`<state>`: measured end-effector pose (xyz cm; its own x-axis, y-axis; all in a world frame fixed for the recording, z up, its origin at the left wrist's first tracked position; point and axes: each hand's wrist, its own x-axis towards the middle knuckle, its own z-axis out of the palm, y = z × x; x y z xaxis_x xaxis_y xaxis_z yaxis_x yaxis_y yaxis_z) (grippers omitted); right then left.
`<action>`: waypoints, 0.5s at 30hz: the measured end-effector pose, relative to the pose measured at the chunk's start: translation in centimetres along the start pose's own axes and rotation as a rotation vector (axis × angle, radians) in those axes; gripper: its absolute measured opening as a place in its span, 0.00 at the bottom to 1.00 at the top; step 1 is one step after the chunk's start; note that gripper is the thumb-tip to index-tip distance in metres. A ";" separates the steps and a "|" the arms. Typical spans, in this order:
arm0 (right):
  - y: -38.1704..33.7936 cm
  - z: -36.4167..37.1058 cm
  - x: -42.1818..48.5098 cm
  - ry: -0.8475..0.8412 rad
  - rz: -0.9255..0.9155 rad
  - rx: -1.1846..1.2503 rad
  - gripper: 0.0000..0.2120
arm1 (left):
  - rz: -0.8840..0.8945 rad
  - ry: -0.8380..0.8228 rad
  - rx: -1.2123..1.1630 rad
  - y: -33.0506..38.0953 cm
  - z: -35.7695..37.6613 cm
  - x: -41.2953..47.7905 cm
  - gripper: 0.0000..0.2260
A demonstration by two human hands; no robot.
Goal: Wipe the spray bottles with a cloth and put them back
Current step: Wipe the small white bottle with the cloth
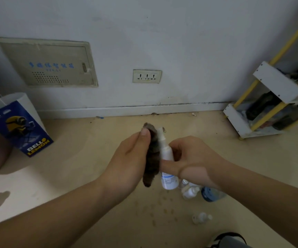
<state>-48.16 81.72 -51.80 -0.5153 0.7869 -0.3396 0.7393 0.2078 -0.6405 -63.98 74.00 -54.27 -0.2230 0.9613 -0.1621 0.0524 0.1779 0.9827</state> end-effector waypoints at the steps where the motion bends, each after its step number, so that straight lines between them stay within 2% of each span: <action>1: -0.1 -0.1 0.1 0.018 0.017 -0.021 0.15 | 0.085 0.008 0.071 -0.1 0.5 -0.8 0.21; 3: -0.4 0.0 0.3 0.054 0.045 -0.118 0.13 | 0.159 -0.007 0.123 -0.4 1.6 -2.1 0.16; 4: -0.7 0.1 0.4 0.066 0.052 -0.227 0.11 | 0.137 -0.035 0.135 -0.7 2.0 -2.5 0.17; 6: -1.8 0.4 0.3 0.073 0.048 -0.476 0.09 | 0.008 -0.059 0.122 -1.3 2.5 -2.3 0.21; 8: -2.5 0.6 0.1 0.085 0.028 -0.579 0.11 | -0.142 -0.018 0.023 -2.0 2.5 -1.3 0.14; 10: -2.1 0.6 -0.2 0.102 0.018 -0.539 0.15 | -0.269 -0.015 -0.148 -2.4 2.4 0.1 0.13; 13: -0.6 0.7 -0.7 0.138 0.030 -0.225 0.20 | -0.461 -0.012 -0.472 -2.2 2.0 1.6 0.16; 15: 0.2 0.7 -1.1 0.158 0.032 -0.160 0.22 | -0.541 0.014 -0.546 -2.2 1.7 1.9 0.17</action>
<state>-47.75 80.50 -52.08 -0.4258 0.8730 -0.2379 0.8200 0.2612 -0.5093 -62.87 75.77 -56.93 -0.0933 0.7667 -0.6351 -0.5545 0.4898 0.6727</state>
